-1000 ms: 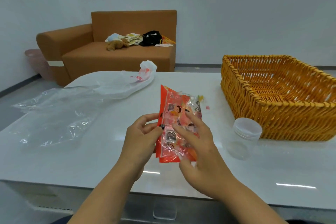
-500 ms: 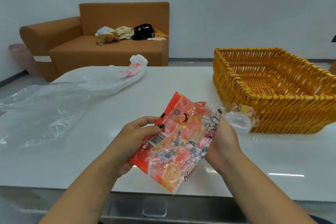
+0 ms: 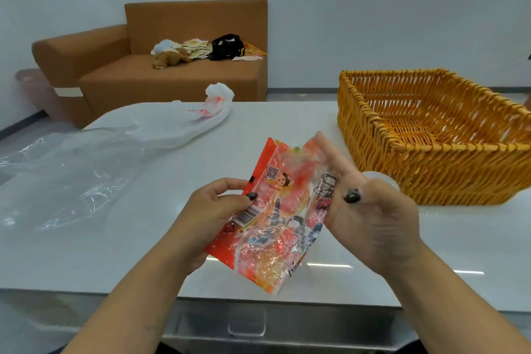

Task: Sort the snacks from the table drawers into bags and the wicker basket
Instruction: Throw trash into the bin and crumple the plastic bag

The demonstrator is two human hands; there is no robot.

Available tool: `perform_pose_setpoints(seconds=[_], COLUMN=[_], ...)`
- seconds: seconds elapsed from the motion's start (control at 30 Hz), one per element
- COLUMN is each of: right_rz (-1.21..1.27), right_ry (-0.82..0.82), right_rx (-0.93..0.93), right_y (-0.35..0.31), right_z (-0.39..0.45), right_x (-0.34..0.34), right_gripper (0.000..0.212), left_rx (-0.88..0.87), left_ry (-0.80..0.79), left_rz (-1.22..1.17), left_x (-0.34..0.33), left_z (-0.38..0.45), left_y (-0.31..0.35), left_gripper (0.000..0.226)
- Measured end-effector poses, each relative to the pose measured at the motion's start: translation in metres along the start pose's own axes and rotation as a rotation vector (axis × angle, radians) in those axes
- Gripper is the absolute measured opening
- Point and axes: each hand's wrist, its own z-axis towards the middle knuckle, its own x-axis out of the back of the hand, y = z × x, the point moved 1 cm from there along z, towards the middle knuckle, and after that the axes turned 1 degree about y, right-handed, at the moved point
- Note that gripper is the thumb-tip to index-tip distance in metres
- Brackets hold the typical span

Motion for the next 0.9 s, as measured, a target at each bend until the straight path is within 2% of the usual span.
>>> perform_pose_setpoints(seconds=[0.07, 0.1, 0.17, 0.2, 0.27, 0.4, 0.5, 0.6, 0.67, 0.8, 0.9], right_rz=[0.103, 0.080, -0.144, -0.291, -0.467, -0.563, -0.556, -0.600, -0.730, -1.019, -1.153], right_ry=[-0.029, 0.026, 0.277, 0.405, 0.529, 0.586, 0.546, 0.462, 0.407, 0.196, 0.062], right_rx=[-0.042, -0.040, -0.009, 0.015, 0.089, 0.133, 0.033, 0.038, 0.153, 0.451, 0.663], right_y=[-0.002, -0.002, 0.001, 0.003, 0.006, 0.010, 0.009, 0.008, 0.008, 0.019, 0.029], right_z=[-0.001, 0.000, 0.002, 0.003, 0.004, 0.004, 0.004, 0.003, 0.002, -0.002, -0.002], right_x=[-0.001, -0.003, -0.002, -0.002, -0.004, -0.001, -0.001, -0.001, -0.003, -0.009, 0.000], right_gripper=[0.092, 0.074, 0.036, 0.031, 0.033, 0.058, 0.064, 0.048, 0.037, 0.031, 0.011], left_rx=[-0.001, -0.002, -0.007, -0.010, -0.011, 0.006, 0.014, 0.020, 0.035, 0.068, 0.136], left_ry=[0.002, -0.008, -0.055, -0.086, -0.143, -0.193, -0.183, -0.134, -0.100, -0.064, -0.130], left_rz=[-0.005, -0.007, -0.005, -0.001, 0.017, 0.055, 0.074, 0.037, -0.034, -0.182, -0.373], left_x=[0.001, 0.001, 0.001, 0.000, -0.002, -0.005, -0.005, -0.003, -0.003, -0.008, -0.007], left_z=[-0.001, -0.002, -0.004, -0.005, -0.008, -0.012, -0.013, -0.010, -0.008, -0.005, -0.004], left_y=[0.001, 0.001, 0.002, 0.003, 0.003, 0.002, 0.001, -0.001, -0.004, -0.007, -0.005], left_gripper=[0.011, 0.012, 0.014, 0.014, 0.013, 0.011, 0.009, 0.012, 0.013, 0.020, 0.047])
